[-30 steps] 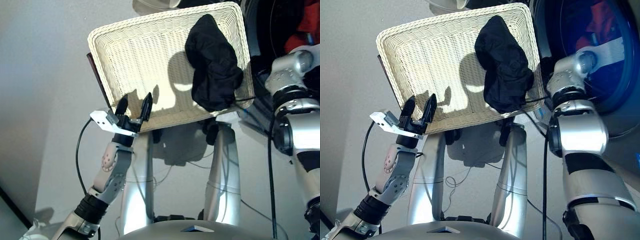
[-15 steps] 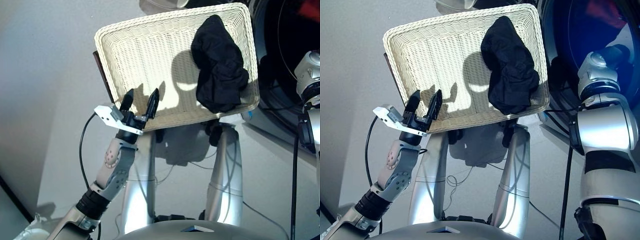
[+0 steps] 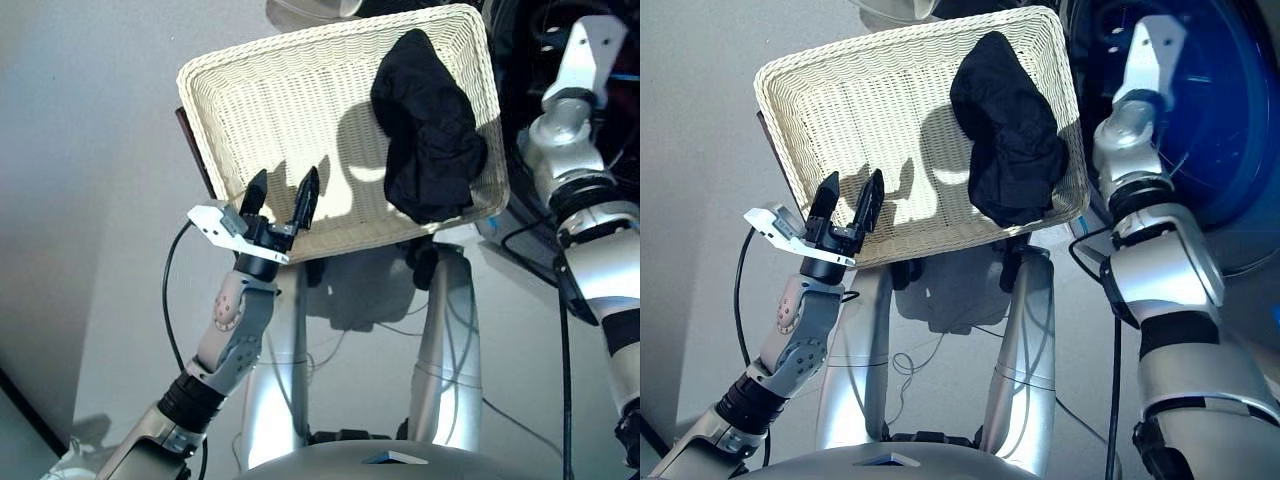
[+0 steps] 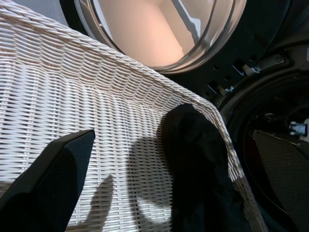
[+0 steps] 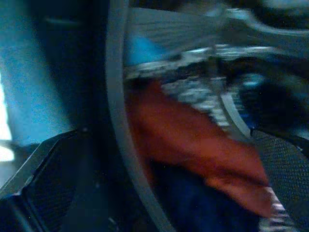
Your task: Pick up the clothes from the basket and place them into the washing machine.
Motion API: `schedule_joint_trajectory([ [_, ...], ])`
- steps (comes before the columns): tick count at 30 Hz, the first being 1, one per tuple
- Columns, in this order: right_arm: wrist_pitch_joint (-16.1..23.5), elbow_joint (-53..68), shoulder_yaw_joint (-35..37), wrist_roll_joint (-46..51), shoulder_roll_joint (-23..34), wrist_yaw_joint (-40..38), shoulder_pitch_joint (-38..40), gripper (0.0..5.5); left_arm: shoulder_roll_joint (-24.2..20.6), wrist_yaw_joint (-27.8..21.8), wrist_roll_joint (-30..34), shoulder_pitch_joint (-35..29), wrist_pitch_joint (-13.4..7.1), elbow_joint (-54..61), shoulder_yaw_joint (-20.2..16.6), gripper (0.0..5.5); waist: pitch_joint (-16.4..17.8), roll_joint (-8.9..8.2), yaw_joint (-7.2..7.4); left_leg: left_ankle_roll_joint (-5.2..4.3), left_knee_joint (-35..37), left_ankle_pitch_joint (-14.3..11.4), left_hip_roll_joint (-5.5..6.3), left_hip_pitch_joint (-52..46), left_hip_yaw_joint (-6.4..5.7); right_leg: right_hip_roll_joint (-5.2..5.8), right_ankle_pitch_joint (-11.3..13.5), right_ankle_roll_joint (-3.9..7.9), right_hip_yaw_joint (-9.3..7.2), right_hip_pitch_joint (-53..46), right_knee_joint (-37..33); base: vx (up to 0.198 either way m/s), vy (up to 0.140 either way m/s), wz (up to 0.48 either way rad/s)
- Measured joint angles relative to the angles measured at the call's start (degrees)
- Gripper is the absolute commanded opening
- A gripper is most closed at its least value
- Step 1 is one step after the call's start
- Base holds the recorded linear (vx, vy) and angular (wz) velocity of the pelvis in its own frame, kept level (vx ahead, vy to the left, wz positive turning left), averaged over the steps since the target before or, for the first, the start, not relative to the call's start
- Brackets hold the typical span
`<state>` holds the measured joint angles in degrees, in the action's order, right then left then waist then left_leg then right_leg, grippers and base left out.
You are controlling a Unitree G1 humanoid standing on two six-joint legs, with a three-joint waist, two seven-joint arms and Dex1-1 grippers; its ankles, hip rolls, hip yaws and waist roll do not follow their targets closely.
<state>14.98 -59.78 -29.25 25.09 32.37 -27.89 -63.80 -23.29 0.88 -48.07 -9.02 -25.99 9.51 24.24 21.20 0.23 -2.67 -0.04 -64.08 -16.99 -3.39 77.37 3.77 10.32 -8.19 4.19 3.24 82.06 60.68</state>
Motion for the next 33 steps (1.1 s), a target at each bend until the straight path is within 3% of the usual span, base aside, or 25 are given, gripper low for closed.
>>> schedule_joint_trajectory([
  [5, 1.92, 7.12, 0.71, 3.99, -4.69, 2.07, 6.89, 5.5, 0.05, 0.02, 0.0, 1.07, -0.06, -0.26, -1.59, 5.5, 0.39, -0.73, 1.41, 0.0, 0.05, -0.01, -0.54, -0.26, -0.12, -0.81, 0.09, 0.16, -0.02, -0.53, -0.86, 0.0, 0.0, 0.0],
  [11, 3.96, 23.75, 2.1, 8.48, -5.31, 5.19, 18.58, 5.5, -0.04, 1.03, 0.61, 1.96, 0.02, -2.03, -3.82, 5.5, 1.26, -2.32, 3.19, 0.0, 0.28, -0.02, -0.63, -0.83, 0.07, -0.85, 0.19, 0.33, 0.01, -0.97, -1.02, 0.0, 0.0, 0.0],
  [16, 5.59, 39.14, 3.37, 7.79, -3.02, 9.4, 31.33, 5.5, -0.98, 2.91, 5.38, 1.93, -0.04, -2.11, -5.48, 5.5, 1.38, -2.58, 4.36, -0.03, 0.53, -0.03, -0.64, -1.87, 0.04, -0.88, 0.15, 0.4, -0.08, -2.04, -1.4, 0.0, 0.0, 0.0],
  [17, 5.65, 41.58, 4.49, 7.7, -2.38, 10.41, 33.56, 5.5, -1.67, 3.66, 7.27, 1.69, -0.03, -1.99, -5.47, 5.5, 1.38, -2.59, 4.07, -0.02, 0.7, -0.03, -0.62, -1.93, 0.01, -0.92, 0.14, 0.41, -0.09, -2.15, -1.68, 0.0, 0.0, 0.0],
  [20, 5.94, 45.52, 7.99, 7.84, -0.4, 12.52, 39.95, 5.5, -5.31, 5.6, 12.62, 0.79, -0.04, -1.74, -5.54, 5.5, 1.33, -2.7, 5.4, 0.0, 0.77, -0.02, -0.56, -2.0, 0.03, -0.9, 0.13, 0.43, -0.06, -2.34, -1.96, 0.0, 0.0, 0.0],
  [22, 6.98, 46.73, 10.0, 8.0, 1.08, 13.84, 43.65, 5.5, -8.5, 7.08, 16.93, -1.19, 0.01, -1.38, -5.53, 5.5, 1.28, -2.77, 5.96, 0.02, 0.93, -0.01, -0.67, -2.02, -0.02, -1.03, 0.13, 0.44, -0.15, -2.36, -2.32, 0.0, 0.0, 0.0],
  [24, 7.0, 46.92, 11.29, 8.16, 1.7, 14.94, 45.99, 5.5, -14.16, 9.38, 25.94, -4.09, 0.5, -0.8, -5.37, 5.5, 1.27, -2.75, 6.52, 0.09, 0.98, 0.03, -0.8, -2.03, 0.03, -1.15, 0.16, 0.44, -0.14, -2.37, -2.35, 0.0, 0.0, 0.0],
  [27, 6.93, 47.5, 11.43, 8.36, 3.7, 17.12, 47.98, 5.5, -29.77, 12.99, 46.66, -13.59, 2.86, -0.3, -4.88, 5.5, 1.06, -2.84, 7.28, 0.07, 0.96, 0.04, -1.1, -2.22, 0.34, -1.37, 0.83, 0.69, 0.06, -2.4, -2.44, 0.0, 0.0, 0.0],
  [30, 6.86, 47.82, 11.36, 8.38, 3.76, 19.09, 47.66, 5.5, -36.63, 13.61, 58.59, -28.76, 4.09, -3.26, 3.66, 5.5, 0.8, -2.82, 7.5, 0.12, 0.82, -0.02, -1.48, -2.51, 0.88, -1.76, 0.98, 0.75, 0.5, -2.48, -2.56, 0.0, 0.0, 0.0],
  [33, 6.82, 48.21, 11.21, 8.4, 3.76, 21.16, 48.05, 5.5, -37.5, 12.78, 63.56, -35.7, 4.02, -4.43, 9.83, 5.5, 0.13, -2.66, 8.58, 0.15, 0.84, -0.12, -1.58, -2.49, 1.05, -1.89, 0.98, 0.76, 0.8, -2.32, -2.6, 0.0, 0.0, 0.0],
])
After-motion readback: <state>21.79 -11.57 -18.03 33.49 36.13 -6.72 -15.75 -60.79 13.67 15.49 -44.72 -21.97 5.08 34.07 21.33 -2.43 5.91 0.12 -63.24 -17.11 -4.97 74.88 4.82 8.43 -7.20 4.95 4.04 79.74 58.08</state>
